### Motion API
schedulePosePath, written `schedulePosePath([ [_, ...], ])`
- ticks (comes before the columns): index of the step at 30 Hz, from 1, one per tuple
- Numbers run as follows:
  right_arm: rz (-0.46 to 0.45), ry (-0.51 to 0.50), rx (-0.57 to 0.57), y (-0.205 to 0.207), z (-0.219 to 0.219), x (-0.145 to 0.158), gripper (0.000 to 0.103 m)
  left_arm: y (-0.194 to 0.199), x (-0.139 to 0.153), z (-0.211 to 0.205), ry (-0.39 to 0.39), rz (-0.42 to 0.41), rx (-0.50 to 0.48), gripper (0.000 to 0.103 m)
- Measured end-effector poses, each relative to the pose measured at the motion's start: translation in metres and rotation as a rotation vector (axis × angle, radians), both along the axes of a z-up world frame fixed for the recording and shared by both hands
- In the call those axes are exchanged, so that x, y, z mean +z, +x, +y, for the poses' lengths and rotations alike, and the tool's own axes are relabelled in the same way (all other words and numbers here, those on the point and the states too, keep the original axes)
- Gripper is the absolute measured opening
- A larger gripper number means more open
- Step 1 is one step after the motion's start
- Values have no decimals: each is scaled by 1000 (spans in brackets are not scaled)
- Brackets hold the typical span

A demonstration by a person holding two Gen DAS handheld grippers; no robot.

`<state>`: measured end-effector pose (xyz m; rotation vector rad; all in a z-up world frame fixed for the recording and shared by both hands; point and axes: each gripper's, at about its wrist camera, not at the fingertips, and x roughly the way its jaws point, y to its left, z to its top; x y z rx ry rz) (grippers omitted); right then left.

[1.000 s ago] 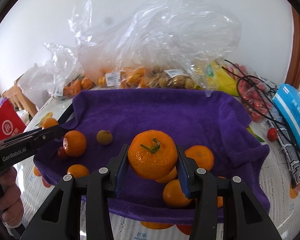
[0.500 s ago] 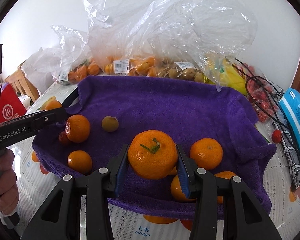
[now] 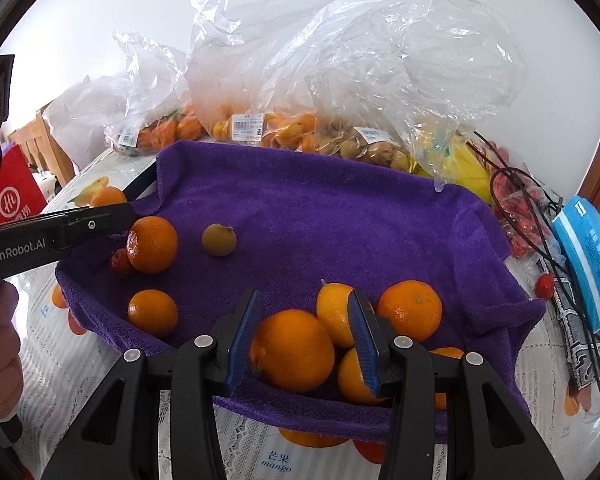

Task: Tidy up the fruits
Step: 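Lower both held fruits down onto the purple towel, then open the right gripper on the towel while the left gripper releases the orange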

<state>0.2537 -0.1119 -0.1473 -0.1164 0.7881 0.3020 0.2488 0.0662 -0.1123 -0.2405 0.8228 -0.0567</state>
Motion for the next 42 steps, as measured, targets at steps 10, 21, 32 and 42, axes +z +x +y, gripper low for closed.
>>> schedulePosePath([
  [10,-49,49,-57,-4,-18,16,45,-1,-1,-6,-22,-8,-28,34],
  [21,-56,109,-164,1,-43,25,47,-3,-4,-19,-69,-31,-75,34],
  [32,-34,116,-162,4,-40,19,47,-4,-3,-32,-41,-34,-121,34],
  [42,-29,117,-164,4,-39,17,48,-7,0,-29,-16,-56,-88,51],
])
